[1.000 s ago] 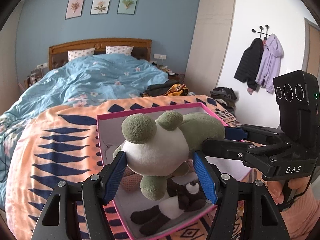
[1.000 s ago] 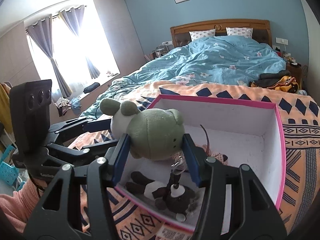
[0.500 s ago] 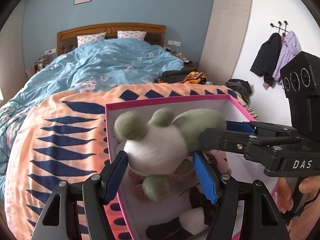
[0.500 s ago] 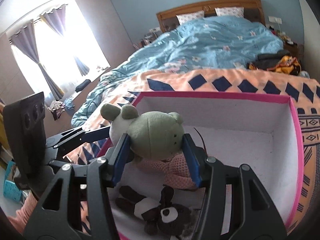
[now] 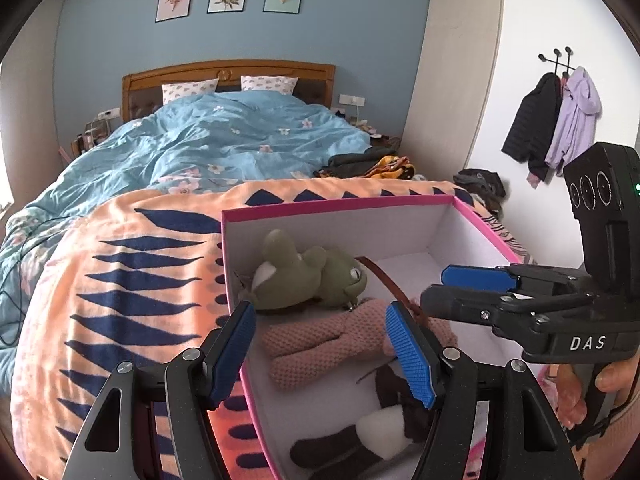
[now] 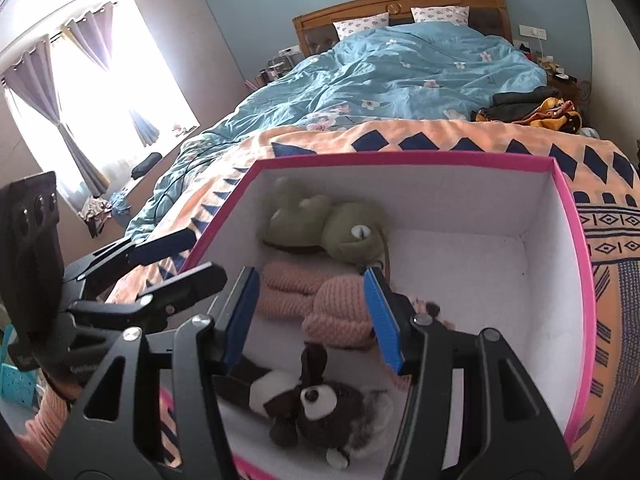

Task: Organize objects
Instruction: 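Withdraw both grippers from the box back toward the remaining items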

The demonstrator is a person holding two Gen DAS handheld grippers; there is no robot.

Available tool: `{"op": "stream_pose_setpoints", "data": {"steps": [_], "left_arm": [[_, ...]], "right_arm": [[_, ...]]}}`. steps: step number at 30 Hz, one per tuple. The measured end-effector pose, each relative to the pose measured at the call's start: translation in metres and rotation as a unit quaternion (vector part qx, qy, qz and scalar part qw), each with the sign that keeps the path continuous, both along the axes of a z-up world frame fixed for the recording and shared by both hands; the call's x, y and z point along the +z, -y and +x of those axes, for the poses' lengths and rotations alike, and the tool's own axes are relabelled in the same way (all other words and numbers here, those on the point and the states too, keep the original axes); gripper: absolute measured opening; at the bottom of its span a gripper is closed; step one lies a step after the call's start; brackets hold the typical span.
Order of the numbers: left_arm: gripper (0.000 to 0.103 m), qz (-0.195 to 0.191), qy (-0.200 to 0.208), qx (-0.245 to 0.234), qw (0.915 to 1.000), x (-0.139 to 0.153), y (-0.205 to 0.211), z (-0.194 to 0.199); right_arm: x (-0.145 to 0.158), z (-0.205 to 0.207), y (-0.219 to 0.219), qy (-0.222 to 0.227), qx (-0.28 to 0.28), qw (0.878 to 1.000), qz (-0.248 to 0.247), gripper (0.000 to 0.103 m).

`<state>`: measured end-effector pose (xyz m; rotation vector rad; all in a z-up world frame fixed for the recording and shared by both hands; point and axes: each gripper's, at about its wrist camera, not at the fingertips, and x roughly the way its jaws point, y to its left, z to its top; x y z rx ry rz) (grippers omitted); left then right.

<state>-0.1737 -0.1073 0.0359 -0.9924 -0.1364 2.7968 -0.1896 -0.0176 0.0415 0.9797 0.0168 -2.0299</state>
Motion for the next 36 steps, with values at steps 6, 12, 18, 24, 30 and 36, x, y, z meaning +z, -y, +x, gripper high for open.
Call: {"op": "stream_pose_setpoints", "data": {"steps": [6,12,18,24,30,36], "left_arm": [[0.071,0.007,-0.021,-0.014,0.9997,0.005,-0.004,0.024],[0.078,0.010,-0.056,-0.031,0.9979,0.015,-0.013,0.057],[0.079,0.009,-0.076,-0.055,0.9956,0.016,-0.030,0.086],[0.090,0.019,-0.075,-0.067,0.9948,0.003,-0.049,0.099],[0.091,0.017,-0.061,-0.083,0.9945,-0.010,-0.064,0.107],[0.091,0.015,-0.045,-0.101,0.9937,-0.023,-0.079,0.113]], "right_arm": [[0.006,0.021,-0.015,-0.012,0.014,1.000,-0.022,0.057],[0.015,0.044,-0.040,-0.026,0.019,0.998,-0.048,0.058],[0.019,0.069,-0.063,-0.045,0.022,0.997,-0.052,0.059],[0.015,0.089,-0.088,-0.065,0.012,0.997,-0.044,0.062],[0.000,0.102,-0.112,-0.062,-0.004,0.998,-0.032,0.062],[-0.022,0.105,-0.135,-0.039,-0.029,0.999,-0.024,0.062]]}}
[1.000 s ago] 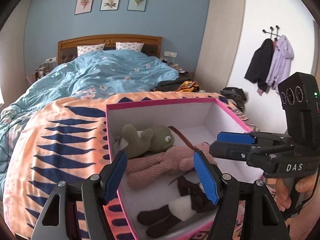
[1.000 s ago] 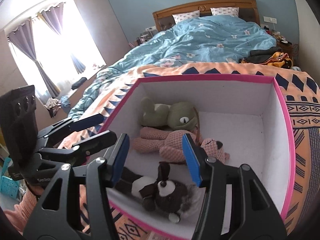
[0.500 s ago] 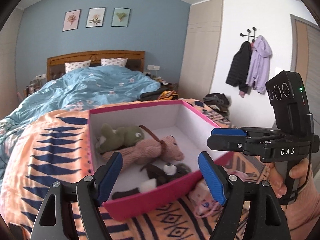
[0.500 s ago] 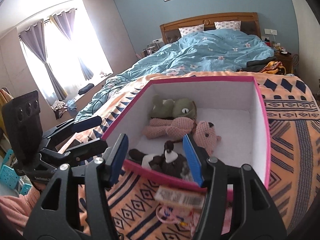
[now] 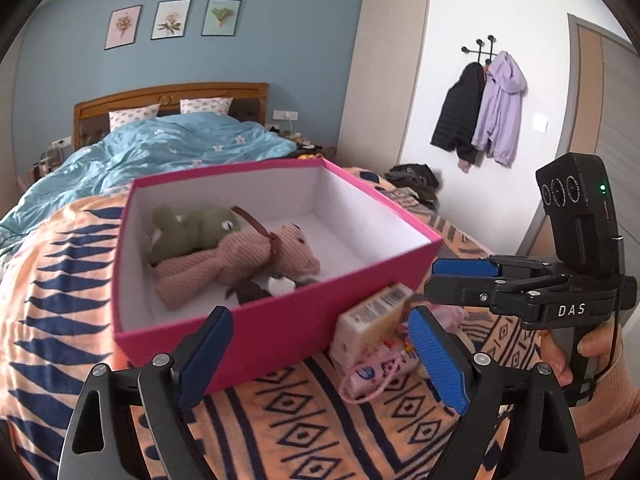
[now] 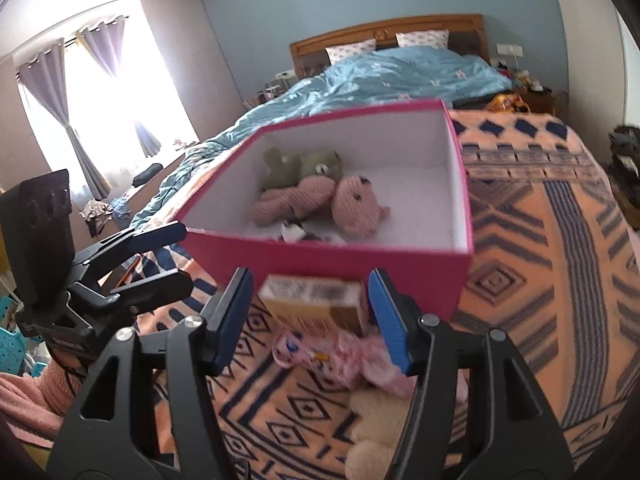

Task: Organize objects
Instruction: 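Withdraw both grippers from the box back toward the remaining items, then lower both grippers around the cream fluffy plush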

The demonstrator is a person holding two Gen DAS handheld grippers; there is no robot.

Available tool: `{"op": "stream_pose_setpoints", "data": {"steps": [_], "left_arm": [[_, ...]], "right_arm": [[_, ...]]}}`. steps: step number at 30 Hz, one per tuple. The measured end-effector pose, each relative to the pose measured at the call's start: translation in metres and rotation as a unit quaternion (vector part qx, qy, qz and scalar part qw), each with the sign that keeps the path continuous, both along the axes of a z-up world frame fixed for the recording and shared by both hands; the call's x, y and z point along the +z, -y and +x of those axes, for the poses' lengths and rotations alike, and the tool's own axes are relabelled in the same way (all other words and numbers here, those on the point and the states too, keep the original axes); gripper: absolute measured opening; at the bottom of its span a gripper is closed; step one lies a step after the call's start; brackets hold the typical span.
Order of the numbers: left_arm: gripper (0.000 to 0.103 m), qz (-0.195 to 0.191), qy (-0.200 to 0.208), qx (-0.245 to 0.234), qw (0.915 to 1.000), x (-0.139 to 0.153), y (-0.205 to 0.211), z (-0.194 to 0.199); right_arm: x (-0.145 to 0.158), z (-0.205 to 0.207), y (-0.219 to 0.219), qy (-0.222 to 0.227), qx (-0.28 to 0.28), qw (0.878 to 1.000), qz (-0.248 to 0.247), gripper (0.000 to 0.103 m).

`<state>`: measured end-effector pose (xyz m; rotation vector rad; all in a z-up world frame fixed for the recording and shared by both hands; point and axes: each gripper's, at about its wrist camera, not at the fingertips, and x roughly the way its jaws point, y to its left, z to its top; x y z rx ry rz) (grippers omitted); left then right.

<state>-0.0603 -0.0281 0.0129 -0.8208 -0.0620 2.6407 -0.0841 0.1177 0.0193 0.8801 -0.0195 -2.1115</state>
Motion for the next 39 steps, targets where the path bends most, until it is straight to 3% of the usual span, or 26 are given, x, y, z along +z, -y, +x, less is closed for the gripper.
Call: {"op": "stream_pose_setpoints", "data": {"steps": [9,21,28,39], "left_arm": [[0.091,-0.014,0.018,-0.018,0.9996,-0.016,-0.018,0.003],[0.091,-0.017,0.038,-0.040,0.9983,-0.028,-0.034,0.004],[0.091,-0.026,0.050,-0.062,0.9965,-0.034,-0.048,0.006],[0.091,-0.041,0.060,-0.111,0.9911,-0.041,-0.079,0.016]], "right_arm": [[-0.024,0.001,-0.018,0.024,-0.025,0.999,0.009,0.062],[-0.031,0.004,-0.042,0.026,-0.064,0.998,0.012,0.062],[-0.044,-0.004,-0.069,0.057,-0.105,0.993,0.005,0.062],[-0.058,0.012,-0.079,0.077,-0.084,0.993,0.016,0.062]]}}
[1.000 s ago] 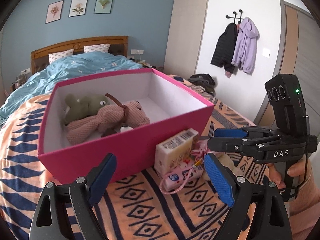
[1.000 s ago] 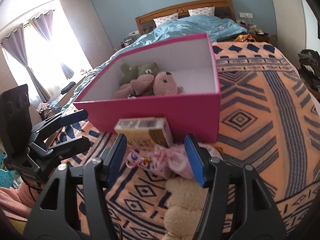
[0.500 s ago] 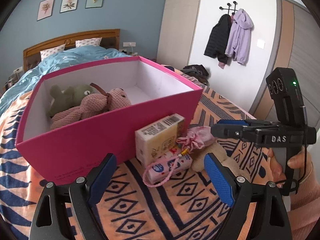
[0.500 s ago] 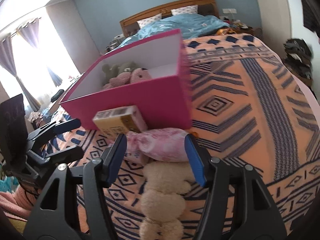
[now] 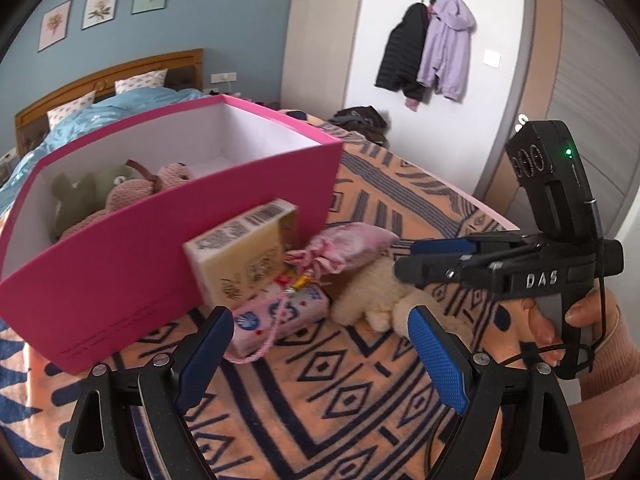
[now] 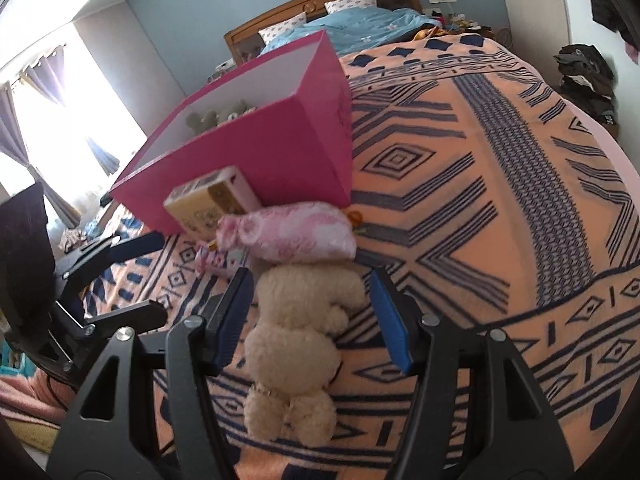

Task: Organize objects
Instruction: 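Lower both grippers around the cream fluffy plush, then close both grippers together on the cream fluffy plush, then carry the cream plush into the pink box and open both grippers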

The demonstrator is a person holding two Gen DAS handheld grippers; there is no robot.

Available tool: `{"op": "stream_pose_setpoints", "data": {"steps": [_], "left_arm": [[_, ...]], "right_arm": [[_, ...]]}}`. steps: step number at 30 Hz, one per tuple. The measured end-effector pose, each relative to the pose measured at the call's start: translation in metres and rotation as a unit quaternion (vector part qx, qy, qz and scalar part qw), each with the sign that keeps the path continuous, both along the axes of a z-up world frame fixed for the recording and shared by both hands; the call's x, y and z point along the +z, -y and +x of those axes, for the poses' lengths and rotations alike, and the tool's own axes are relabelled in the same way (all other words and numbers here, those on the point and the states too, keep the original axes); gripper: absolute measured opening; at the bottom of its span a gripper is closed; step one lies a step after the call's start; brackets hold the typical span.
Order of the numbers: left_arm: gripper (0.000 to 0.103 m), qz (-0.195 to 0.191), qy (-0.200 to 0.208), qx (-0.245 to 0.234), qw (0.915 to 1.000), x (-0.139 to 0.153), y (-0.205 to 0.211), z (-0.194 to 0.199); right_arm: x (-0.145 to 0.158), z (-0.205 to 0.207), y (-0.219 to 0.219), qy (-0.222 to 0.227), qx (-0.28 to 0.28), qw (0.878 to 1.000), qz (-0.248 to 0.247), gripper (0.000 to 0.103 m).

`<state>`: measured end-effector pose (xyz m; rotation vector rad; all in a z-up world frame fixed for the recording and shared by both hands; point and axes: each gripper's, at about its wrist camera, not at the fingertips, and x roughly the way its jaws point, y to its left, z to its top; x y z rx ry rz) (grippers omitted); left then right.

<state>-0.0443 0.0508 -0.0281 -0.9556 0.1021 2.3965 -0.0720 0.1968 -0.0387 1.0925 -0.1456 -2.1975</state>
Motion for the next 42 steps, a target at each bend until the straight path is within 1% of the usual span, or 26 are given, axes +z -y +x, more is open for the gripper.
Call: {"op": "stream_pose_setpoints", "data": {"steps": [3,8,10,12,17,20,25,28,30,32,34,35,37,38,42], "left_arm": [[0.091,0.001,0.008,-0.010,0.9999,-0.002,-0.005,0.000],[0.091,0.002,0.020,-0.017,0.9996,-0.006,-0.009,0.002],[0.091,0.003,0.025,-0.019,0.9995,-0.007,-0.009,0.002],[0.091,0.004,0.029,-0.022,0.9993,-0.008,-0.010,0.003],[0.091,0.012,0.035,-0.034,0.9987,-0.007,-0.013,0.007],[0.090,0.025,0.043,-0.048,0.9976,-0.006,-0.013,0.010],[0.090,0.048,0.043,-0.067,0.9957,0.004,-0.012,0.014],[0.090,0.062,0.038,-0.082,0.9940,0.012,-0.012,0.017],[0.090,0.067,0.031,-0.089,0.9933,0.017,-0.012,0.019],[0.087,0.076,0.029,-0.092,0.9924,0.022,-0.011,0.017],[0.077,0.079,0.026,-0.093,0.9921,0.026,-0.011,0.014],[0.074,0.083,0.026,-0.094,0.9917,0.028,-0.010,0.011],[0.064,0.089,0.026,-0.093,0.9913,0.033,-0.009,0.004],[0.063,0.091,0.022,-0.091,0.9915,0.037,-0.007,0.001],[0.050,0.100,0.022,-0.085,0.9911,0.044,-0.002,-0.014]], "right_arm": [[-0.007,0.003,0.008,0.006,0.016,1.000,0.010,0.062],[-0.018,0.001,0.019,0.011,0.026,0.999,0.024,0.062],[-0.022,0.001,0.021,0.010,0.023,0.999,0.031,0.055],[-0.022,0.003,0.019,0.010,0.027,0.999,0.023,0.048],[-0.017,0.015,0.017,-0.002,0.043,0.999,0.026,0.044],[-0.012,0.020,0.011,0.002,0.051,0.999,0.004,0.044],[0.008,0.028,0.005,-0.011,0.057,0.998,-0.036,0.044],[0.025,0.032,0.008,-0.034,0.065,0.996,-0.050,0.044],[0.033,0.030,0.011,-0.042,0.069,0.995,-0.061,0.044],[0.040,0.026,0.015,-0.048,0.070,0.994,-0.072,0.044],[0.049,0.021,0.021,-0.061,0.069,0.993,-0.077,0.044],[0.052,0.018,0.021,-0.064,0.069,0.992,-0.080,0.044],[0.060,0.011,0.025,-0.072,0.069,0.991,-0.094,0.044],[0.064,0.008,0.026,-0.077,0.067,0.990,-0.096,0.044],[0.076,-0.005,0.036,-0.090,0.071,0.987,-0.110,0.043]]}}
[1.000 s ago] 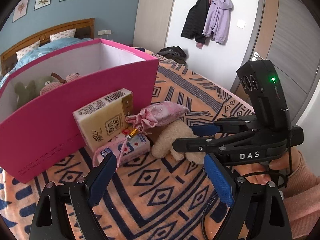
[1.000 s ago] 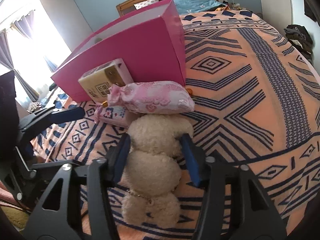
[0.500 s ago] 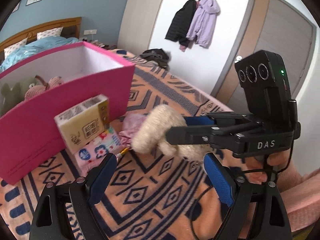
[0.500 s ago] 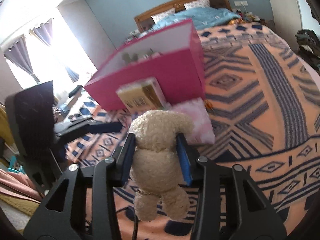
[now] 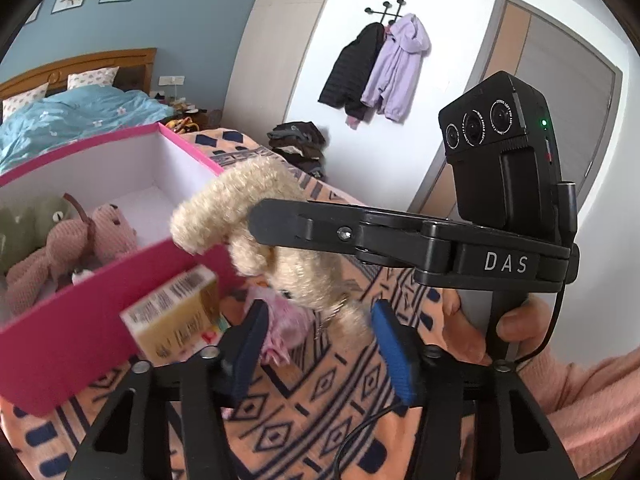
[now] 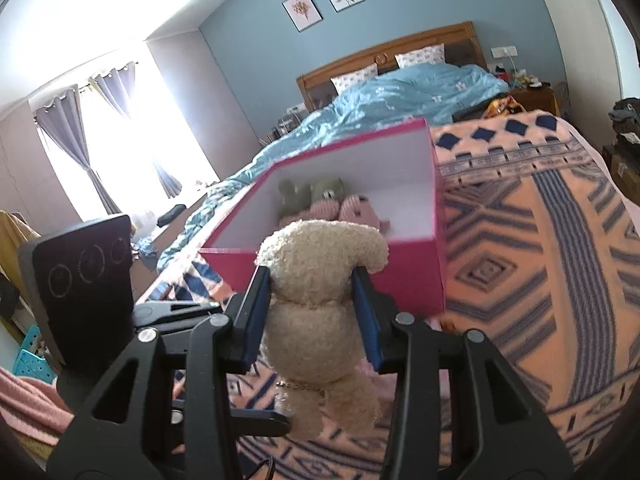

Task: Organize objects
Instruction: 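Carry the cream plush into the pink box and open both grippers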

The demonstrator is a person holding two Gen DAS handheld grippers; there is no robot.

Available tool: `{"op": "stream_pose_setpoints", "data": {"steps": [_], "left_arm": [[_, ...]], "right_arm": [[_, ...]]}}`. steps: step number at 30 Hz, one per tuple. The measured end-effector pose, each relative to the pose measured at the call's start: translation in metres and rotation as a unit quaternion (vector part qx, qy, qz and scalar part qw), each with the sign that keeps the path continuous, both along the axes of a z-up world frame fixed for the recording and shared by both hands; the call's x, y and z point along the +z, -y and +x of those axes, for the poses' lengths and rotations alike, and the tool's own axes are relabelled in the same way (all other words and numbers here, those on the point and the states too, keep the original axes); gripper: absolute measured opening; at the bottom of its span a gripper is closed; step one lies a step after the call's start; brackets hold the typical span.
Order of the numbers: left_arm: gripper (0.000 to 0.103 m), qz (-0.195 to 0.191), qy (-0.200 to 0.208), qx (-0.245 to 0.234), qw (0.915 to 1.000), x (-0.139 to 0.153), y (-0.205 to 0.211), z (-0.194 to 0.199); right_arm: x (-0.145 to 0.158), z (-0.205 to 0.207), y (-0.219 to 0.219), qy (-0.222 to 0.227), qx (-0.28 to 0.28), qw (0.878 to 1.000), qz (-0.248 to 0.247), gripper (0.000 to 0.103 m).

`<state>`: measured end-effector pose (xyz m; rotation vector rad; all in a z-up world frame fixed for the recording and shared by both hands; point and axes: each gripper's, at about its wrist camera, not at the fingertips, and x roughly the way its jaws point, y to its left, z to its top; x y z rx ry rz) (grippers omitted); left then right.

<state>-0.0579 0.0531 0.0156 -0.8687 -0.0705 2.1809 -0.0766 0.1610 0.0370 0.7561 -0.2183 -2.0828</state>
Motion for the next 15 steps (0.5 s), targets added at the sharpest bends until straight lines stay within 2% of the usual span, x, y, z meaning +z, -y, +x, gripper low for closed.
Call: {"op": "stream_pose_setpoints", "data": {"steps": [3,10,15], "left_arm": [[0.042,0.000,-0.003,0.010,0.9999,0.005,0.001,-0.011],[0.035,0.003,-0.011,0.040,0.9991,0.017,0.009,-0.036],[0.033,-0.011,-0.019,0.058,0.9981,0.022,0.009,-0.055]], "right_arm": [[0.007,-0.010,0.009,-0.010,0.001,1.000,-0.003,0.043],[0.021,-0.032,0.023,-0.023,0.001,1.000,-0.016,0.043],[0.028,-0.048,0.032,-0.027,-0.006,0.999,-0.018,0.043]]}}
